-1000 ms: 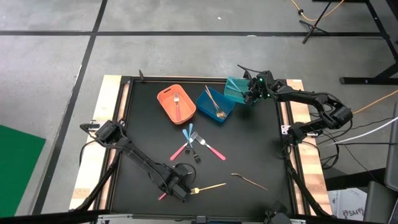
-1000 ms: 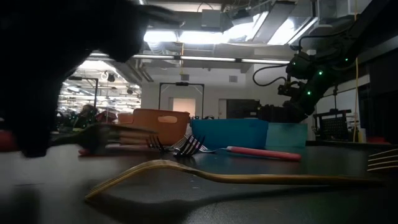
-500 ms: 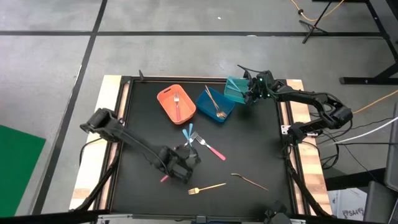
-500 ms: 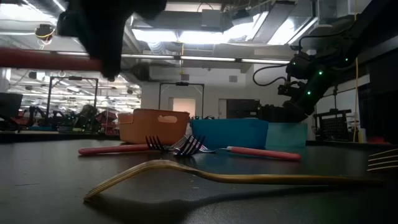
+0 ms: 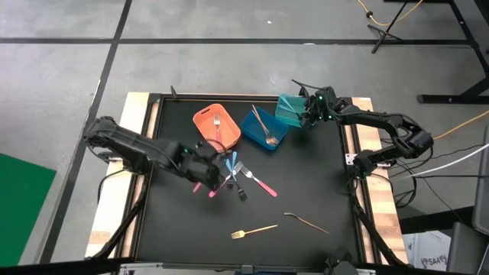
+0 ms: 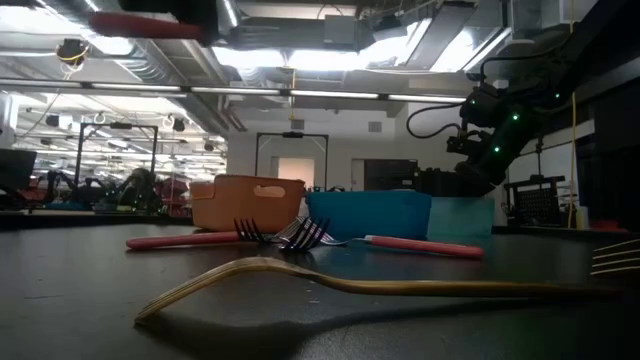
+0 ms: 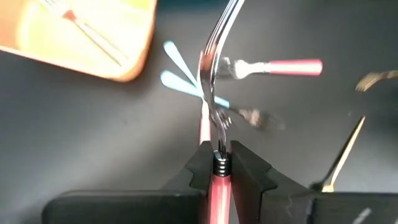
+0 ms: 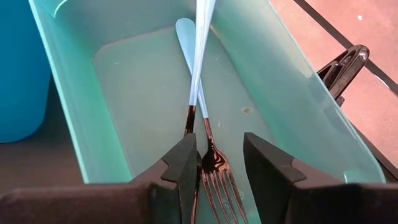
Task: Sort silverware by color (type)
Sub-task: Put the pink fork into the orange bin
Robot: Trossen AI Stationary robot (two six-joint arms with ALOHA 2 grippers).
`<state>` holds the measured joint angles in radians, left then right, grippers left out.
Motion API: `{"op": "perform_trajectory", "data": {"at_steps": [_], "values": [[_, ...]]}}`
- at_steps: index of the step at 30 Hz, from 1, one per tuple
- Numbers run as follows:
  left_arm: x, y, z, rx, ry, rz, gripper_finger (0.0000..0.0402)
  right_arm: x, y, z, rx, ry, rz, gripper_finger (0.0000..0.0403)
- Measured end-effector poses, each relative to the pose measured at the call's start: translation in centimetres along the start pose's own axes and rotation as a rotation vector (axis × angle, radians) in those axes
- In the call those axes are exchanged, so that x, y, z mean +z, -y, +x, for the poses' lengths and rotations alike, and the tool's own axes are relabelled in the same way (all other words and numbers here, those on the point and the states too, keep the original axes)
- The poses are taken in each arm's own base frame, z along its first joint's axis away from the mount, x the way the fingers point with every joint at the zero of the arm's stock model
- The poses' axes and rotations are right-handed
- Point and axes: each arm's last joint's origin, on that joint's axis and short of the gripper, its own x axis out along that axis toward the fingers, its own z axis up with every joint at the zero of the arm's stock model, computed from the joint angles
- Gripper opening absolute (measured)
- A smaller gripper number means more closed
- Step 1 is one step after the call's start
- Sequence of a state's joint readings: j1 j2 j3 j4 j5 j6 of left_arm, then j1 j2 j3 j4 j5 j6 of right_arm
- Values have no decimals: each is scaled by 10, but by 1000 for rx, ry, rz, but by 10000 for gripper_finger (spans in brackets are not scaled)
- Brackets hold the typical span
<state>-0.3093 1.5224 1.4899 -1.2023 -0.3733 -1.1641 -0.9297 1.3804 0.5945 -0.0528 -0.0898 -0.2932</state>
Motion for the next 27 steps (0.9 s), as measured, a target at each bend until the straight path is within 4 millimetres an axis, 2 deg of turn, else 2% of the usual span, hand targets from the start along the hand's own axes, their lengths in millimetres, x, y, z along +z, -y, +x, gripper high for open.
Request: {"op": "perform_trajectory", "data": {"at_steps": [5, 13, 22, 27], "values": [[19, -21, -15, -18, 47, -30, 27, 0, 0, 0, 7, 2, 0, 124], [50, -52, -21, 11, 99, -73, 27, 0, 0, 0, 7, 2, 0, 124], [84, -84, -10, 72, 84, -90, 27, 0, 0, 0, 8, 2, 0, 124], [96, -101, 2, 111, 81, -140, 27, 0, 0, 0, 7, 2, 0, 124]]}}
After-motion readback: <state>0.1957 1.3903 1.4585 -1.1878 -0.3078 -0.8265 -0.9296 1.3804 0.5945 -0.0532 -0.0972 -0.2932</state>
